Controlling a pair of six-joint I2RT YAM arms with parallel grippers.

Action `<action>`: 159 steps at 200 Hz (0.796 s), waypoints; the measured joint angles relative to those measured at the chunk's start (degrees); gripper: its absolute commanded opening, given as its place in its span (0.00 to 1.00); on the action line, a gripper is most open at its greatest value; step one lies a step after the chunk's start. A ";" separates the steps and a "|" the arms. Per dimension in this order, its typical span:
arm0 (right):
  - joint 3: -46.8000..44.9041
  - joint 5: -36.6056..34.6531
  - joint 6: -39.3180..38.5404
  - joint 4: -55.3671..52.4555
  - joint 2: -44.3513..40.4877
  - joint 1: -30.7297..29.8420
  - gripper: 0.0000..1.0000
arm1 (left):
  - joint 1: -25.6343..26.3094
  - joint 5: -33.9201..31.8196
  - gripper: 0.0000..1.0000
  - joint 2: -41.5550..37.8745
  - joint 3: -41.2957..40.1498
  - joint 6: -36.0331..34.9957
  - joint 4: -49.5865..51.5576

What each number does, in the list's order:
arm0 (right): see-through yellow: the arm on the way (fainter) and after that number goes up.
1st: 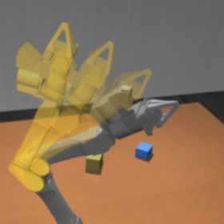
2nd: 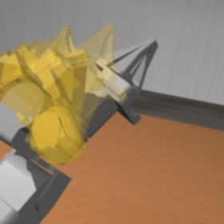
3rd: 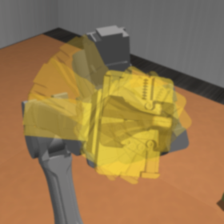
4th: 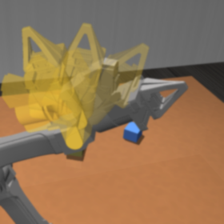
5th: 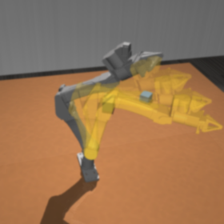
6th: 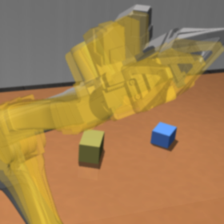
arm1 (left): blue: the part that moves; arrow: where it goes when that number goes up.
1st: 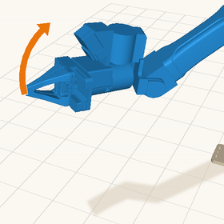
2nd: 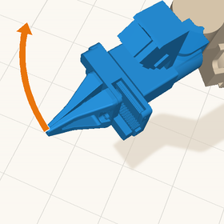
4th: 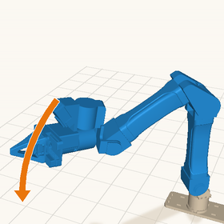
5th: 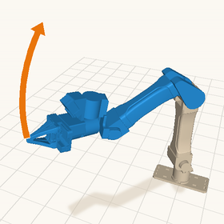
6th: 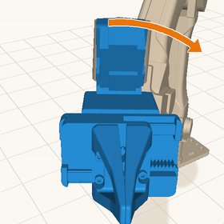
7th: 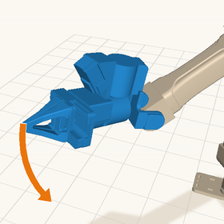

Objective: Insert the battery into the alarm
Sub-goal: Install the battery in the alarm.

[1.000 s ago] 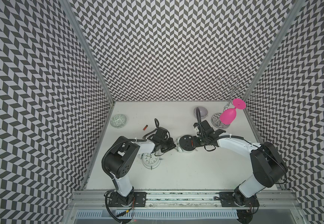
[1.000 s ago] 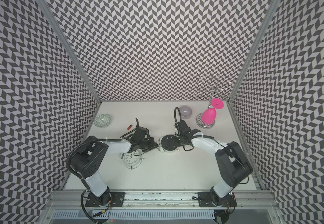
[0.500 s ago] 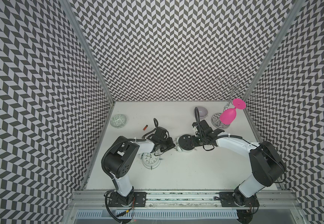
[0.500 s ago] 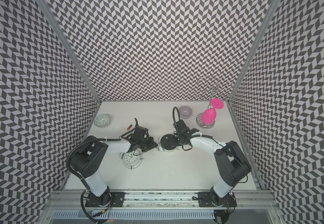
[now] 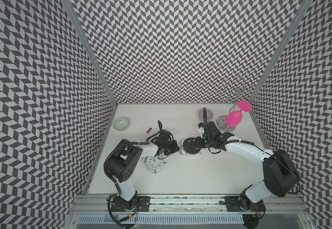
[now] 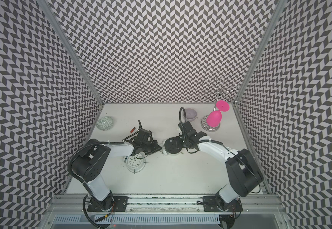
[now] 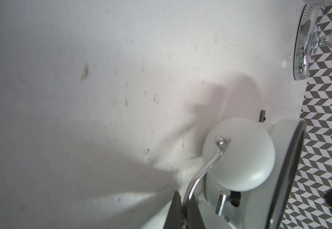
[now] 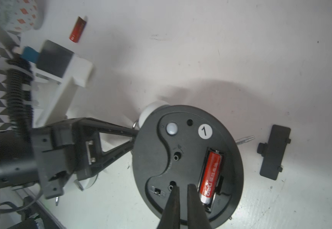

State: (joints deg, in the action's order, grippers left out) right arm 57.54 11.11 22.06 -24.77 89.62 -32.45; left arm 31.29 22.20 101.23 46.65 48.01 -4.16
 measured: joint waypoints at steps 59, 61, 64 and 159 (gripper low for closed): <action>-4.11 -2.64 0.76 0.66 -2.47 1.66 0.27 | -0.50 0.13 0.00 0.00 -0.02 -0.15 0.02; -4.22 -2.75 0.63 0.79 -2.78 1.79 0.28 | -0.55 0.15 0.00 0.00 -0.02 -0.15 0.02; -4.31 -2.89 0.79 0.90 -3.19 2.05 0.29 | -0.59 0.17 0.00 0.00 -0.02 -0.15 0.02; 1.03 -11.85 0.37 0.72 6.78 6.75 0.22 | -3.54 1.49 0.51 -1.53 0.04 -1.60 1.51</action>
State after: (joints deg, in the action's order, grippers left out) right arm 58.57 -0.73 22.44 -24.05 96.40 -25.69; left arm 27.75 23.68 99.70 46.70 46.41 -2.66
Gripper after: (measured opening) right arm 0.226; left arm 0.462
